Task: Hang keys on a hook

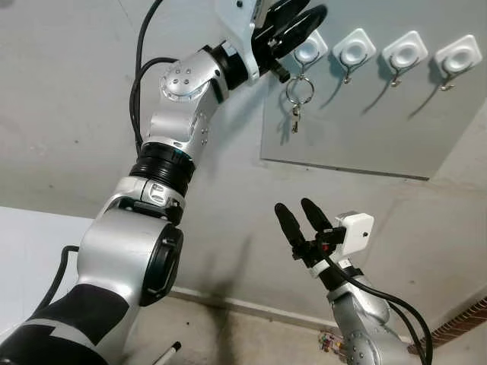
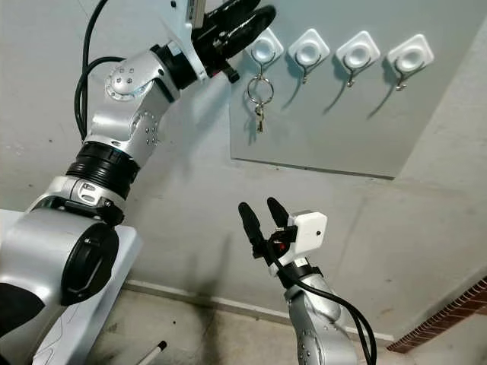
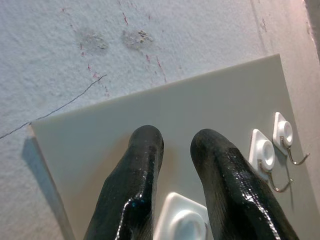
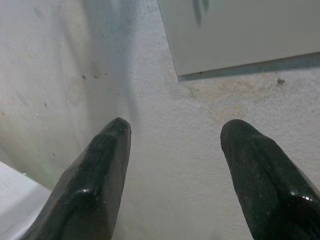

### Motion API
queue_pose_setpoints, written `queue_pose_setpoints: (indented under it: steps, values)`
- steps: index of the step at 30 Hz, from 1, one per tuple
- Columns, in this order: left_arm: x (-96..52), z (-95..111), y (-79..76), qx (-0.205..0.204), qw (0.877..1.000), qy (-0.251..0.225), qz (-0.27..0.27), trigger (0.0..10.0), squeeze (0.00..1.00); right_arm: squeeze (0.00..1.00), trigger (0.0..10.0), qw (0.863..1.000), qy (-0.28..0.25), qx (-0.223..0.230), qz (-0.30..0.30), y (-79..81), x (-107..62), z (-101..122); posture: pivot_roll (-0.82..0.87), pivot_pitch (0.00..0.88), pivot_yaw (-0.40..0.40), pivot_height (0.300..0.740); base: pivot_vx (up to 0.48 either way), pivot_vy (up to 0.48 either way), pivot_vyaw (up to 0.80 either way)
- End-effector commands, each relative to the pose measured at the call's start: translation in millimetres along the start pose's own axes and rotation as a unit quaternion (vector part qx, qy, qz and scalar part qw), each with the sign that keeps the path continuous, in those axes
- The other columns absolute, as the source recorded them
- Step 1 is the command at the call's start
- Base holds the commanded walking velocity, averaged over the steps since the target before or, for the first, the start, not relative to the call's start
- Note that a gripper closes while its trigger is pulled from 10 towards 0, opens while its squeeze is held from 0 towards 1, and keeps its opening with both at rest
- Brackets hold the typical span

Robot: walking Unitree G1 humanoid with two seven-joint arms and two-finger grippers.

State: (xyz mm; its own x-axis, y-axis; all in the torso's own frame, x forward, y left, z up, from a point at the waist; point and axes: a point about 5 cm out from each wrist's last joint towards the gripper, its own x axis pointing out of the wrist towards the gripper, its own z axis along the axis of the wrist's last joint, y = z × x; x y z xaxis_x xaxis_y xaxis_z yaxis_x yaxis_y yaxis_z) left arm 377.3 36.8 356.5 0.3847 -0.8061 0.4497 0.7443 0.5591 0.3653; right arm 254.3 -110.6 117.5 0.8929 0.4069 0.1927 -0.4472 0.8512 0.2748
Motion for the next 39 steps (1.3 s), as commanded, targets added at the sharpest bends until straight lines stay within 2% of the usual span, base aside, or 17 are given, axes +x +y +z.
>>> queue_pose_setpoints:
  steps: [1, 5, 7, 9, 12, 13, 14, 16, 18, 27, 29, 31, 39]
  values:
    - [4.8, 9, -1.6, 0.011, 1.0, -0.012, -0.018, 10.0, 0.0, 0.0, 10.0, 1.0, -0.005, 0.0, 0.005, 4.4, 2.0, 3, -0.12, 0.052, 0.065, 0.74, 0.0, 0.0, 0.0]
    - [3.0, 1, 2.4, 0.009, 1.0, 0.01, 0.002, 10.0, 0.0, 0.0, 10.0, 1.0, -0.005, 0.001, 0.006, 5.2, 2.9, 3, -0.12, 0.052, 0.067, 0.74, 0.0, 0.0, 0.0]
    - [-1.4, -5, 11.7, 0.001, 0.998, 0.031, 0.045, 10.0, 0.0, 0.0, 10.0, 1.0, -0.007, 0.001, 0.006, 5.3, 2.9, 4, -0.13, 0.052, 0.069, 0.74, 0.0, 0.0, 0.0]
    - [-3.0, -6, 15.0, -0.003, 0.998, 0.035, 0.061, 10.0, 0.0, 0.0, 10.0, 1.0, -0.007, 0.001, 0.004, 5.1, 2.5, 4, -0.13, 0.052, 0.069, 0.74, 0.0, 0.0, 0.0]
    - [-2.8, -5, 15.0, -0.004, 0.998, 0.03, 0.056, 10.0, 0.0, 0.0, 10.0, 1.0, -0.008, 0.001, 0.003, 5.2, 2.0, 4, -0.13, 0.054, 0.071, 0.74, 0.0, 0.0, 0.0]
    - [-0.6, -1, 11.0, -0.014, 0.999, 0.015, 0.033, 10.0, 0.0, 0.0, 10.0, 1.0, -0.007, 0.001, 0.003, 5.7, 1.9, 4, -0.13, 0.054, 0.071, 0.74, 0.0, 0.0, 0.0]
    - [-0.6, -1, 11.0, -0.014, 0.999, 0.015, 0.033, 10.0, 0.0, 0.0, 10.0, 1.0, -0.007, 0.001, 0.003, 5.7, 1.9, 4, -0.13, 0.054, 0.071, 0.74, 0.0, 0.0, 0.0]
    - [3.1, 5, -1.0, -0.006, 1.0, -0.016, -0.021, 10.0, 0.0, 0.0, 10.0, 1.0, -0.007, 0.001, 0.003, 5.7, 1.8, 4, -0.13, 0.053, 0.07, 0.74, 0.0, 0.0, 0.0]
    - [3.7, 5, -2.6, -0.008, 0.999, -0.019, -0.026, 10.0, 0.0, 0.0, 10.0, 1.0, -0.007, 0.001, 0.003, 5.6, 1.9, 4, -0.13, 0.054, 0.069, 0.74, 0.0, 0.0, 0.0]
    - [0.1, 2, 2.4, -0.02, 1.0, -0.01, -0.008, 10.0, 0.0, 0.0, 10.0, 1.0, -0.003, 0.002, 0.006, 5.9, 2.1, 3, -0.12, 0.056, 0.064, 0.74, 0.0, 0.0, 0.0]
    - [-4.0, -3, 12.8, -0.021, 0.999, 0.015, 0.04, 10.0, 0.0, 0.0, 10.0, 1.0, -0.002, 0.002, 0.007, 6.3, 1.7, 3, -0.12, 0.057, 0.062, 0.74, 0.0, 0.0, 0.0]
    - [-5.2, -5, 16.4, -0.033, 0.998, 0.02, 0.057, 10.0, 0.0, 0.0, 10.0, 1.0, -0.002, 0.002, 0.007, 6.5, 1.5, 3, -0.12, 0.057, 0.062, 0.74, 0.0, 0.0, 0.0]
    - [-4.5, 8, 5.9, -0.041, 0.999, -0.032, 0.003, 10.0, 0.0, 0.0, 10.0, 1.0, -0.001, 0.003, 0.007, 6.9, 1.0, 3, -0.12, 0.057, 0.06, 0.74, 0.0, 0.0, 0.0]
